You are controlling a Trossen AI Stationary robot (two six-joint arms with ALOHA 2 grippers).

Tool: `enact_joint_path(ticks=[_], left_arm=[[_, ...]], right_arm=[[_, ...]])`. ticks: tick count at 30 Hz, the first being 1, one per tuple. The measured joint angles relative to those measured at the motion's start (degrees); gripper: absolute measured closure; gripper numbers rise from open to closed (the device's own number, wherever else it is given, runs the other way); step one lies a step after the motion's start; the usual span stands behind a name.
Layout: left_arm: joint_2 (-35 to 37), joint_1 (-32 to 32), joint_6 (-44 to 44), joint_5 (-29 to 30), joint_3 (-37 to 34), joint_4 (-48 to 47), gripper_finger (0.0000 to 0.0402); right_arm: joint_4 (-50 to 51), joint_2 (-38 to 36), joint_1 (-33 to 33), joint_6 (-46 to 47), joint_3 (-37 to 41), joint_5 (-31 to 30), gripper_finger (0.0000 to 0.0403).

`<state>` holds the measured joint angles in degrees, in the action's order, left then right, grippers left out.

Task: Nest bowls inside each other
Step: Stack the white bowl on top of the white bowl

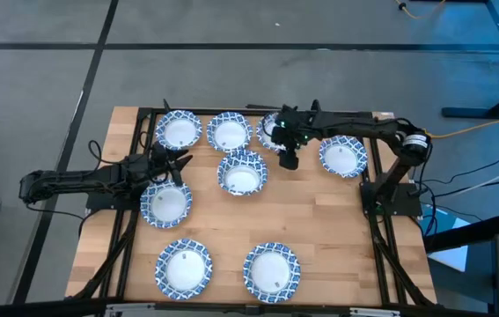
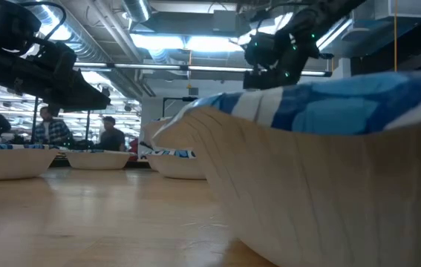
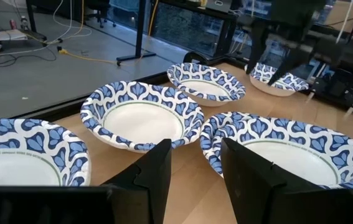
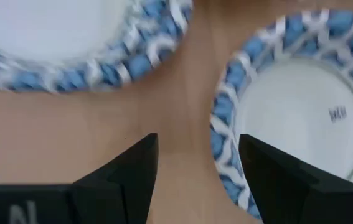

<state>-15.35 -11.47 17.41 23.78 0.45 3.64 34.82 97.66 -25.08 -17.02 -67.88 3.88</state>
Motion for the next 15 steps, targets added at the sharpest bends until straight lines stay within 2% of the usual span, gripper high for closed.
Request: enact_joint_path(ticks=[8,15], left_arm=[[0.0,0.0,0.0,0.7,0.0,0.0,0.0269],[0.0,0.0,0.0,0.7,0.0,0.0,0.0269]], right_arm=[[-7.3,0.0,0.0,0.0,4.7,-2.4,0.0198],[-7.9,0.1,0.0,-0.2,7.1,-5.8,0.0231]])
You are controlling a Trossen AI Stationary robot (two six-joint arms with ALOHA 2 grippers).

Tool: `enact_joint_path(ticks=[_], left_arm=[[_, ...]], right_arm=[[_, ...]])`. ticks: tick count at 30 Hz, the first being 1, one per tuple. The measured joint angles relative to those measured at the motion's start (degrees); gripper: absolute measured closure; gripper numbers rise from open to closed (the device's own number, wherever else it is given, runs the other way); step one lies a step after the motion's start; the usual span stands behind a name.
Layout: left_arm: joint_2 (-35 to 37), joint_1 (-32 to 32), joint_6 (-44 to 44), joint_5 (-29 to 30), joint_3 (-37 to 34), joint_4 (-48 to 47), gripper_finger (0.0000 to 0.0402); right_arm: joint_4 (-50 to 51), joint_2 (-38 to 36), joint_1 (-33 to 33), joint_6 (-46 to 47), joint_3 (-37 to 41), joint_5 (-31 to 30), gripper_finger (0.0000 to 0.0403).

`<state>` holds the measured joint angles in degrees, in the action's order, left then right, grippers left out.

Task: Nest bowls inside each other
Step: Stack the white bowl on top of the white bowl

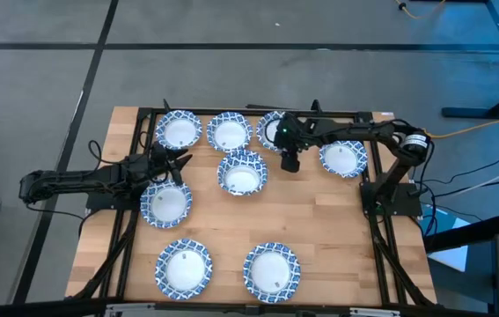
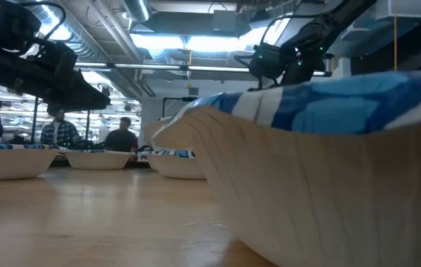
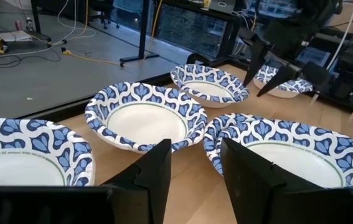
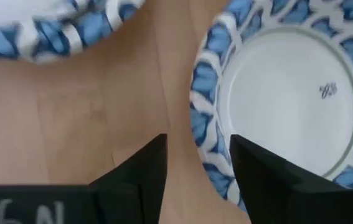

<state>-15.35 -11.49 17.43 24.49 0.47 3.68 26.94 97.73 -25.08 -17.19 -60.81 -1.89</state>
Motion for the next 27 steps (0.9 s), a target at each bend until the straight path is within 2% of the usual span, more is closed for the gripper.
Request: enact_joint_path(ticks=[5,15,18,27], left_arm=[[0.0,0.0,0.0,0.0,0.0,0.0,0.0269],[0.0,0.0,0.0,0.0,0.0,0.0,0.0269],[0.0,0.0,0.0,0.1,0.0,0.0,0.0269],[0.0,0.0,0.0,0.1,0.0,0.0,0.0269]], right_arm=[[-0.6,0.0,0.0,0.1,0.1,0.0,0.0243],[-2.8,0.0,0.0,1.5,0.1,1.6,0.0240],[-3.1,0.0,0.0,1.6,0.1,4.1,0.0225],[-3.7,0.0,0.0,1.8,0.1,4.5,0.0157]])
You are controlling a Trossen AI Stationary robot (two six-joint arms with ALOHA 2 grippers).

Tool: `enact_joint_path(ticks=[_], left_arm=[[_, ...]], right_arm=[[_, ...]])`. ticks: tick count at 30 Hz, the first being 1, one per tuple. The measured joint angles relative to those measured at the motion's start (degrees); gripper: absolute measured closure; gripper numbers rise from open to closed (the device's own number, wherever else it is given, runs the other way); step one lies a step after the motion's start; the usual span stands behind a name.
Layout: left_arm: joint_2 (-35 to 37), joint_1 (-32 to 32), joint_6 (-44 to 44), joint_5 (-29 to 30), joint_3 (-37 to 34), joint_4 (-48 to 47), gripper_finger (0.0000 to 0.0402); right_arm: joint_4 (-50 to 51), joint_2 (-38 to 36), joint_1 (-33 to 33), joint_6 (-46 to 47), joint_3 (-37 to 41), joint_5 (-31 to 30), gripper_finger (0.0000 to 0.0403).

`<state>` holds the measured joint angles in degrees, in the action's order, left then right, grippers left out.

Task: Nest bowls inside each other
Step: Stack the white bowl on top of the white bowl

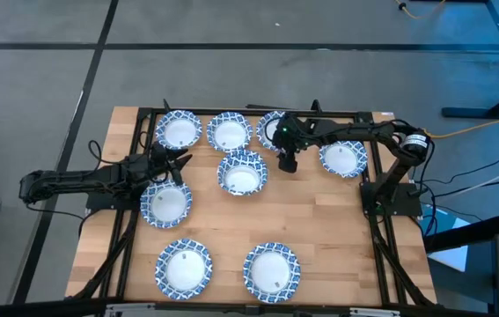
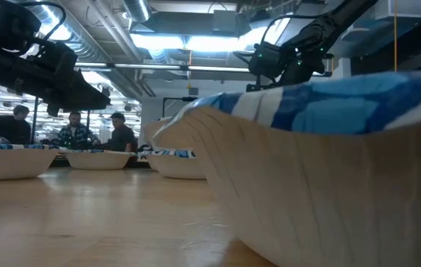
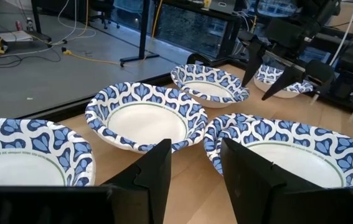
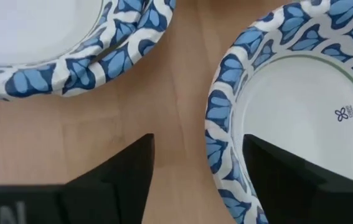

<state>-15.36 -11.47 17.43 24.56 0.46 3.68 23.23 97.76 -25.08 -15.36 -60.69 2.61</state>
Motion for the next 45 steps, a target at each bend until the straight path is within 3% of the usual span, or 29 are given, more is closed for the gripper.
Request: enact_joint_path(ticks=[6,13,23,28,37,45], left_arm=[[0.0,0.0,0.0,0.0,0.0,0.0,0.0269],[0.0,0.0,0.0,0.0,0.0,0.0,0.0269],[0.0,0.0,0.0,0.1,0.0,0.0,0.0269],[0.0,0.0,0.0,0.1,0.0,0.0,0.0269],[0.0,0.0,0.0,0.0,0.0,0.0,0.0269],[0.0,0.0,0.0,0.1,0.0,0.0,0.0269]], right_arm=[[0.0,0.0,0.6,0.3,0.0,-0.1,0.0150],[0.1,0.6,1.3,0.0,0.0,-7.1,0.0161],[0.0,3.7,1.3,0.1,-0.1,-7.5,0.0195],[-0.7,3.7,1.4,1.5,0.0,-10.0,0.0241],[-0.7,3.7,1.3,1.6,0.0,-10.6,0.0387],[1.3,3.7,1.7,2.7,-1.2,-10.1,0.0395]])
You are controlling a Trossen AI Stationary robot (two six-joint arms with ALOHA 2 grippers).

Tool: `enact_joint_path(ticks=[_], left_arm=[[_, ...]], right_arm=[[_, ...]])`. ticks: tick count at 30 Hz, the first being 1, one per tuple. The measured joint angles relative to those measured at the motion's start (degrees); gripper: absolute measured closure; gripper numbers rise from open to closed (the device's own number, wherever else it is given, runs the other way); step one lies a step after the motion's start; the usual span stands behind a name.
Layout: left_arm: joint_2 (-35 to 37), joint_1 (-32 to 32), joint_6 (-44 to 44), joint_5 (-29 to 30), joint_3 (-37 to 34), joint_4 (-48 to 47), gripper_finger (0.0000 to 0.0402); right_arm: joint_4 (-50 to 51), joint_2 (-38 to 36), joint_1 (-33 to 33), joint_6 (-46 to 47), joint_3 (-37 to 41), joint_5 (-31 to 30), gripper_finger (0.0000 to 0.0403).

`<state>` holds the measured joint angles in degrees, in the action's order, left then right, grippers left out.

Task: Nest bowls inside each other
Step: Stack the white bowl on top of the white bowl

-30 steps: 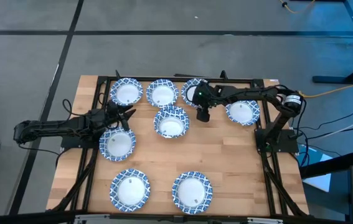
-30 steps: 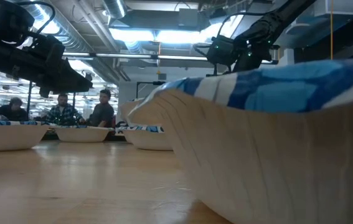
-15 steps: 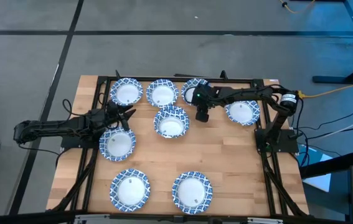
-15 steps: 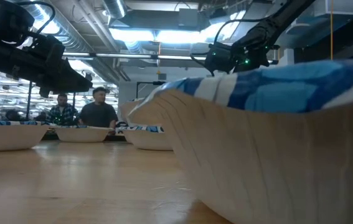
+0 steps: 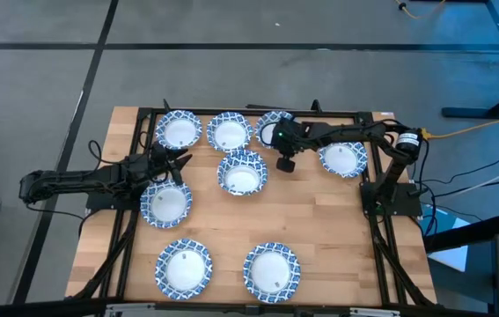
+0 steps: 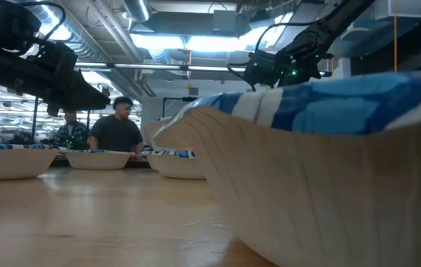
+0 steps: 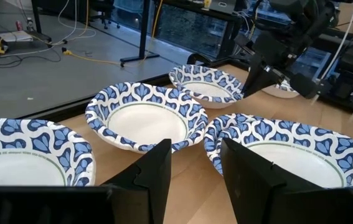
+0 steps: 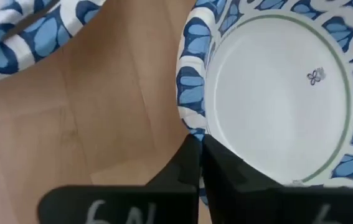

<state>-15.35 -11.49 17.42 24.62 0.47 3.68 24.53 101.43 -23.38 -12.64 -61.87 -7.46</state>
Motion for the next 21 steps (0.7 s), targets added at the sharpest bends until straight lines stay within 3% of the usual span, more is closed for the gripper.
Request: enact_joint_path(ticks=[14,18,21], left_arm=[[0.0,0.0,-0.5,0.9,0.0,0.0,0.0269],[0.0,0.0,-1.5,1.3,0.0,0.0,0.0269],[0.0,0.0,-1.5,1.4,0.0,0.0,0.0269]], right_arm=[[24.1,-0.2,9.2,0.3,-23.9,0.1,0.0399],[27.4,-0.2,14.0,2.0,-29.9,0.2,0.0399],[27.4,-0.2,17.0,3.8,-32.3,3.5,0.0399]])
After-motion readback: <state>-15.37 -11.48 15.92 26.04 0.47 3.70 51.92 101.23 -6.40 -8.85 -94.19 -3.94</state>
